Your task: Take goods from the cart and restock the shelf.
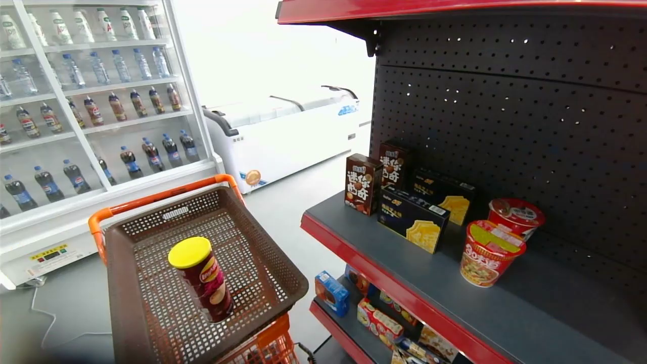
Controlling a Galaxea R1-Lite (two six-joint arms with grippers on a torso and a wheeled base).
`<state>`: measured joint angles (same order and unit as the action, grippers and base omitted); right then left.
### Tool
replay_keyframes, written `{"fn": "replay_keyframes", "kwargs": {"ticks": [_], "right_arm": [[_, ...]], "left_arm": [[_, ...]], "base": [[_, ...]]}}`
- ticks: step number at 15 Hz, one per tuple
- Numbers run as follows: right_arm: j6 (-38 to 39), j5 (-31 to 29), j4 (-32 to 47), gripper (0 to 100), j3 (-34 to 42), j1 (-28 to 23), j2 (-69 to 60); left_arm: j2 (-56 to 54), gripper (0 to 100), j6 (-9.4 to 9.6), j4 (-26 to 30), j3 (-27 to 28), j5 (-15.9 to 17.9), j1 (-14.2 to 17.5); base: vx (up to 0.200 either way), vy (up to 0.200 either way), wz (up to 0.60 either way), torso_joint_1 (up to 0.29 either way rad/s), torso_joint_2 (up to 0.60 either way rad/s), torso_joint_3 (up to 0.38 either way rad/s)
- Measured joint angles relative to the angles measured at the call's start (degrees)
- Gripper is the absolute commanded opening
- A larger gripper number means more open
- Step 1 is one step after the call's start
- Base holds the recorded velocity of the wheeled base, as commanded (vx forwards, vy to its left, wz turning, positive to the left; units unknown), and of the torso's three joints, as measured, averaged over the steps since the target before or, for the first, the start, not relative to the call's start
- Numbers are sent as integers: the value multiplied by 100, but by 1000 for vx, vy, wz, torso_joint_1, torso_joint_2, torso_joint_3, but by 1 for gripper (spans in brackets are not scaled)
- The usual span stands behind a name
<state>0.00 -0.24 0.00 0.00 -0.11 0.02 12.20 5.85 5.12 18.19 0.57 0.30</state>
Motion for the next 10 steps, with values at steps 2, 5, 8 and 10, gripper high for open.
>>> {"fn": "replay_keyframes", "kwargs": {"ticks": [2, 5, 8, 10], "right_arm": [[0, 2, 2, 100, 0, 4, 0], [0, 0, 2, 100, 0, 1, 0], [0, 4, 5, 100, 0, 0, 0], [0, 2, 7, 100, 0, 1, 0]], "left_arm": [[1101, 100, 235, 223, 761, -161, 46], [2503, 100, 246, 590, 1460, -73, -171], [3280, 100, 11, 640, 1624, 842, -9], [3757, 100, 321, 579, 1558, 2247, 881]], "base": [[0, 0, 0, 0, 0, 0], [0, 0, 0, 0, 0, 0], [0, 0, 0, 0, 0, 0], [0, 0, 0, 0, 0, 0]]}}
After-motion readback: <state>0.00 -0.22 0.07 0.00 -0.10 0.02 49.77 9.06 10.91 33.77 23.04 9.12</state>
